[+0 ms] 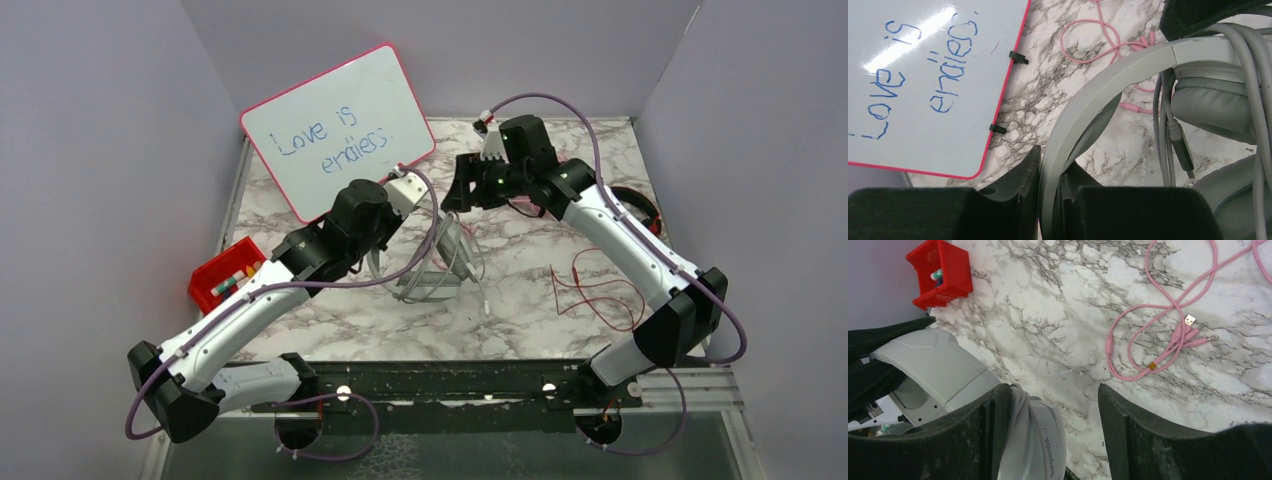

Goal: Wrap the headphones
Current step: Place the headphones at the center of the board.

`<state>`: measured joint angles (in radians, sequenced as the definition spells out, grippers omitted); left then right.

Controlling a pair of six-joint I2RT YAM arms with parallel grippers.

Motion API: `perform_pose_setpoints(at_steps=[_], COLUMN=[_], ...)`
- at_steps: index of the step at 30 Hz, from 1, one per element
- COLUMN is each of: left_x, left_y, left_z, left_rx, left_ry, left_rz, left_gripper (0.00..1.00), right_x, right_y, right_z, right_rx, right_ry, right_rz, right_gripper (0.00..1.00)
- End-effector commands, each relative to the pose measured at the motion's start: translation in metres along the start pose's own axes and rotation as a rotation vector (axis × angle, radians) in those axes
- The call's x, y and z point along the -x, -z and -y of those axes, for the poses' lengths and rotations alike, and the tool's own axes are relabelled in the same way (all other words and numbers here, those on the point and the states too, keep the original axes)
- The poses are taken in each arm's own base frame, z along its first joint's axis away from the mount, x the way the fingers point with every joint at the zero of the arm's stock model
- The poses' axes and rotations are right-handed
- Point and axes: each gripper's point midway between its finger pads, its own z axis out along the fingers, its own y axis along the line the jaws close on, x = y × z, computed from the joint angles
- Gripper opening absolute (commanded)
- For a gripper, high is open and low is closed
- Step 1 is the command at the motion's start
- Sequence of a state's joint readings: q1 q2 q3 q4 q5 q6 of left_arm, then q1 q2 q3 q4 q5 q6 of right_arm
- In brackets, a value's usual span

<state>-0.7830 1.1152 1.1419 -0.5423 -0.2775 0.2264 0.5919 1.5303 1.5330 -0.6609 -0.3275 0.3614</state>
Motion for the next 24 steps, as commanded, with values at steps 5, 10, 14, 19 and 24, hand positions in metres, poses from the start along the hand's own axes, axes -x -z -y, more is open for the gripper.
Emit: perform_pose_setpoints(at_steps=[5, 10, 14, 19, 24], left_x=[0.029, 0.006, -0.021, -0.069, -0.131], left_y=[0.0, -0.015, -0.017, -0.014, -0.014], left_z=[0.001, 0.0, -0.013, -0.028, -0.046], left_rx=[-0.035, -0.058, -0.054, -0.015, 0.114], left_ry=[0.159, 0.282, 0.41, 0.601, 0.837], left_rz=[0.133, 0.068, 0.017, -0.072, -0.15], left_gripper=[0.0, 0.0, 0.0, 0.0, 0.0], right_x=[0.03, 0.065, 0.085, 0.087, 0.066], right_y=[0.017, 0.047, 0.066, 0.079, 0.057], right_z=[-0.028, -0.036, 0.002, 0.035, 0.036], right_rx=[0.112, 0.064, -0.027, -0.06, 0.014], right_ry=[0.047, 0.103, 0.068, 0.042, 0.016], right_rz=[0.057, 0.141, 0.188, 0.237, 0.188], right_gripper=[0.8, 1.0, 1.0, 1.0, 1.0])
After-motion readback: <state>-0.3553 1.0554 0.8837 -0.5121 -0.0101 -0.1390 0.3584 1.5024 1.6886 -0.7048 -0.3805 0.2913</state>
